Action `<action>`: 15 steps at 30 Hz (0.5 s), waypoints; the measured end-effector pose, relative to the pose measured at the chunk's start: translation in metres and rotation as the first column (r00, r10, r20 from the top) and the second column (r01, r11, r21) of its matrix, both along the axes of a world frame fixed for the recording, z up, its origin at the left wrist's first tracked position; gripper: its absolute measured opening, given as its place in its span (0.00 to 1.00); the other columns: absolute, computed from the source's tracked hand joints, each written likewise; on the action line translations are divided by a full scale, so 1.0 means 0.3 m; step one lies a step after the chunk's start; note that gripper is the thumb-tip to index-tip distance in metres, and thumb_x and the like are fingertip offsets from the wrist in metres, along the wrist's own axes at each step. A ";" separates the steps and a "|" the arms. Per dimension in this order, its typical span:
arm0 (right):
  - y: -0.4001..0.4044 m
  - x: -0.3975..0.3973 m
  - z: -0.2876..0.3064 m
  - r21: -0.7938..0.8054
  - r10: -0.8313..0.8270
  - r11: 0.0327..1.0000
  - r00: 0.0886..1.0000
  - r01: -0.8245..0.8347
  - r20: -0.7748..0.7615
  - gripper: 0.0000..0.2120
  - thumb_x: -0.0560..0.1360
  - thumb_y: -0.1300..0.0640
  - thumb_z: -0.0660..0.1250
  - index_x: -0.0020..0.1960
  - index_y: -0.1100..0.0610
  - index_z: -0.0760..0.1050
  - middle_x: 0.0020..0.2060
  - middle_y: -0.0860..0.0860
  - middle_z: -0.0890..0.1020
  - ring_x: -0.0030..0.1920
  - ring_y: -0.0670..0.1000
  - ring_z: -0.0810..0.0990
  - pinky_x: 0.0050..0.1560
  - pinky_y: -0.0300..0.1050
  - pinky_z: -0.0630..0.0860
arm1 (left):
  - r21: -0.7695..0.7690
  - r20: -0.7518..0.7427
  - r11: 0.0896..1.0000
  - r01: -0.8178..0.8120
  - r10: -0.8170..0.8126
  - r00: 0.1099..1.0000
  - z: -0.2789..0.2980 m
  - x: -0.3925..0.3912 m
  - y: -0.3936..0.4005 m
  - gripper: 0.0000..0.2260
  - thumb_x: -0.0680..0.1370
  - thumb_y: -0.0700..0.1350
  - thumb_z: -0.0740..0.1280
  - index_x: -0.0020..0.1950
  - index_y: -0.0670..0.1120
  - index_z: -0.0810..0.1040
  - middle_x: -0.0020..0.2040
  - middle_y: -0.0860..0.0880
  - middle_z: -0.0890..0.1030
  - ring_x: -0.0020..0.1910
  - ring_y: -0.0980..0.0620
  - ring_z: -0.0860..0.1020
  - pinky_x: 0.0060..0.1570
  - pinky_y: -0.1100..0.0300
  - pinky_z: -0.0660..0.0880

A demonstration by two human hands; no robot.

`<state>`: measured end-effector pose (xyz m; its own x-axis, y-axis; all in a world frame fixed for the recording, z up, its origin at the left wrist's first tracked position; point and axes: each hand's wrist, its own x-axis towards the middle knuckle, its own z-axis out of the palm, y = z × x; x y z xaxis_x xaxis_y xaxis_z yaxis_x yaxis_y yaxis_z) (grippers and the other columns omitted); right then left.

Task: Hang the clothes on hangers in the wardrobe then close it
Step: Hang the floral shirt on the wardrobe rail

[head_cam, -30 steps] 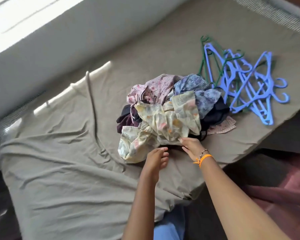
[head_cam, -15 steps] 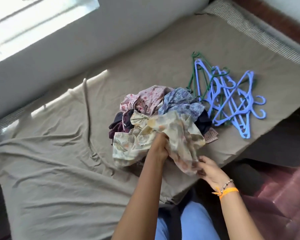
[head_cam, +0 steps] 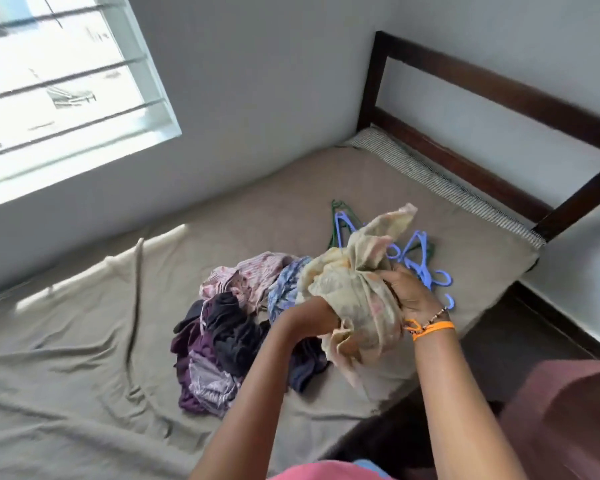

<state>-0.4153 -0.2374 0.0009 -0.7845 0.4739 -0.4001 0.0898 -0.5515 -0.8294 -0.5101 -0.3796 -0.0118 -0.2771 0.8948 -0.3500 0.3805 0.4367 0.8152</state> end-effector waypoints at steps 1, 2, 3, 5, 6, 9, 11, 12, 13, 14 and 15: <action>0.007 -0.014 0.028 0.050 0.035 0.998 0.999 -0.035 0.004 0.15 0.75 0.75 0.54 0.46 0.61 0.76 0.33 0.51 0.83 0.37 0.49 0.82 0.39 0.39 0.80 | 0.017 0.192 0.997 -0.079 0.075 0.978 0.003 -0.012 -0.015 0.20 0.74 0.40 0.67 0.66 0.44 0.73 0.66 0.48 0.74 0.65 0.50 0.72 0.64 0.55 0.69; 0.010 -0.014 0.039 0.097 0.059 0.994 0.998 -0.058 -0.011 0.15 0.73 0.77 0.55 0.44 0.62 0.75 0.33 0.53 0.83 0.38 0.51 0.82 0.38 0.40 0.80 | 0.063 0.406 0.983 -0.171 0.131 0.904 0.017 -0.019 -0.019 0.22 0.72 0.41 0.68 0.66 0.45 0.73 0.65 0.47 0.75 0.62 0.51 0.74 0.61 0.54 0.73; 0.019 -0.035 0.065 0.147 0.059 0.988 0.997 -0.051 -0.052 0.14 0.71 0.78 0.56 0.43 0.64 0.74 0.36 0.56 0.82 0.41 0.54 0.80 0.40 0.41 0.79 | 0.089 0.566 0.954 -0.287 0.189 0.802 0.016 -0.028 -0.029 0.23 0.71 0.41 0.68 0.66 0.44 0.73 0.63 0.45 0.77 0.59 0.50 0.77 0.58 0.54 0.75; 0.023 -0.047 0.086 0.201 0.032 0.979 0.994 -0.011 -0.100 0.12 0.72 0.76 0.57 0.43 0.63 0.74 0.39 0.58 0.80 0.45 0.57 0.77 0.42 0.43 0.78 | 0.098 0.745 0.879 -0.466 0.246 0.620 0.067 -0.043 -0.040 0.21 0.76 0.41 0.63 0.69 0.38 0.70 0.57 0.44 0.81 0.54 0.50 0.80 0.56 0.55 0.76; 0.020 -0.046 0.109 0.172 0.013 0.985 0.997 0.001 -0.082 0.10 0.76 0.71 0.57 0.45 0.60 0.74 0.39 0.55 0.82 0.45 0.54 0.78 0.42 0.41 0.78 | 0.081 0.784 0.852 -0.518 0.266 0.561 0.092 -0.047 -0.043 0.20 0.79 0.43 0.60 0.69 0.36 0.69 0.53 0.45 0.83 0.51 0.51 0.81 0.55 0.55 0.76; 0.028 -0.049 0.141 0.091 0.112 0.989 0.993 -0.114 0.022 0.22 0.77 0.41 0.55 0.56 0.54 0.77 0.49 0.53 0.84 0.50 0.51 0.81 0.50 0.45 0.79 | 0.073 0.847 0.854 -0.515 0.220 0.485 0.168 -0.073 -0.032 0.28 0.79 0.60 0.53 0.69 0.40 0.71 0.56 0.43 0.81 0.55 0.46 0.80 0.57 0.51 0.76; 0.043 -0.040 0.127 0.153 0.200 0.964 0.972 -0.219 0.125 0.32 0.71 0.31 0.55 0.58 0.54 0.79 0.53 0.55 0.82 0.52 0.54 0.79 0.52 0.49 0.77 | 0.138 0.886 0.842 -0.521 0.130 0.445 0.212 -0.080 -0.016 0.36 0.73 0.68 0.53 0.66 0.41 0.74 0.61 0.40 0.78 0.61 0.42 0.77 0.60 0.48 0.74; 0.048 -0.034 0.110 0.189 0.203 0.953 0.964 -0.235 0.173 0.30 0.73 0.32 0.55 0.57 0.53 0.80 0.50 0.54 0.82 0.49 0.53 0.78 0.46 0.47 0.77 | 0.165 0.907 0.820 -0.549 0.093 0.411 0.235 -0.077 -0.008 0.35 0.73 0.67 0.52 0.62 0.42 0.78 0.59 0.40 0.80 0.59 0.43 0.78 0.60 0.49 0.74; 0.050 -0.027 0.103 0.223 0.191 0.946 0.960 -0.237 0.207 0.24 0.76 0.36 0.56 0.54 0.53 0.80 0.46 0.53 0.81 0.46 0.51 0.77 0.41 0.44 0.75 | 0.191 0.923 0.792 -0.579 0.055 0.380 0.248 -0.075 0.004 0.31 0.76 0.64 0.51 0.58 0.43 0.81 0.56 0.42 0.81 0.56 0.45 0.79 0.59 0.50 0.74; 0.048 -0.020 0.102 0.264 0.167 0.939 0.964 -0.219 0.208 0.17 0.78 0.43 0.57 0.51 0.52 0.79 0.43 0.52 0.80 0.45 0.50 0.76 0.40 0.42 0.74 | 0.220 0.938 0.768 -0.602 0.003 0.348 0.259 -0.074 0.018 0.26 0.78 0.60 0.53 0.56 0.43 0.82 0.54 0.43 0.82 0.54 0.46 0.80 0.58 0.50 0.74; 0.044 -0.011 0.102 0.291 0.140 0.939 0.977 -0.182 0.160 0.12 0.79 0.50 0.59 0.48 0.53 0.79 0.42 0.52 0.79 0.44 0.50 0.75 0.41 0.42 0.73 | 0.253 0.937 0.747 -0.615 -0.032 0.347 0.267 -0.080 0.035 0.21 0.79 0.54 0.56 0.58 0.42 0.80 0.53 0.43 0.82 0.53 0.47 0.80 0.57 0.49 0.75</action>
<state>-0.4184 -0.2243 0.0316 -0.8089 0.4608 -0.3651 0.2792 -0.2455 -0.9283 -0.5342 -0.3690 0.0683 -0.3990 0.9095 -0.1170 -0.7136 -0.2278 0.6625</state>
